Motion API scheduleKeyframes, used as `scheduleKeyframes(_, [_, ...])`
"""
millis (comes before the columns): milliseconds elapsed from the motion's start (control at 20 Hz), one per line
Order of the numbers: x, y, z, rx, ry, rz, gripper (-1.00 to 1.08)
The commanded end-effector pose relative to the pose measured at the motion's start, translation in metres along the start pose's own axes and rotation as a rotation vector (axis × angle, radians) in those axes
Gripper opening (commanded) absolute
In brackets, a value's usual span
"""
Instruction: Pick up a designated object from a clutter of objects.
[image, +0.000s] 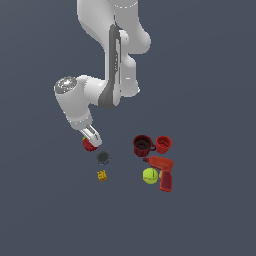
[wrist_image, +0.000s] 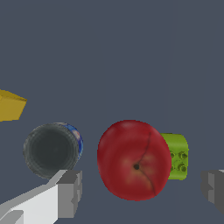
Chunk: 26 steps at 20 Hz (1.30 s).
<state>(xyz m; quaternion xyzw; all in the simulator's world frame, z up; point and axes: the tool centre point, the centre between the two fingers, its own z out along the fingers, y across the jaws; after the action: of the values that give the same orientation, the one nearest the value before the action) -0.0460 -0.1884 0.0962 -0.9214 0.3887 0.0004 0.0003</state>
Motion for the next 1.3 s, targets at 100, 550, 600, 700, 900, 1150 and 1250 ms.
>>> scheduleKeyframes(100, [0.0,0.0,0.01,0.0,0.0,0.001,1.0])
scheduleKeyframes(550, [0.0,0.002,0.046,-0.001,0.001,0.005,1.0])
scheduleKeyframes(600, [0.0,0.001,0.048,-0.001,0.001,0.005,1.0])
scheduleKeyframes(700, [0.0,0.001,0.05,0.0,0.001,0.006,1.0])
scheduleKeyframes(900, [0.0,0.001,0.05,0.0,0.001,0.006,-1.0])
scheduleKeyframes(1150, [0.0,0.001,0.05,0.0,0.001,0.006,-1.0])
scheduleKeyframes(1250, [0.0,0.001,0.05,0.0,0.001,0.006,-1.0])
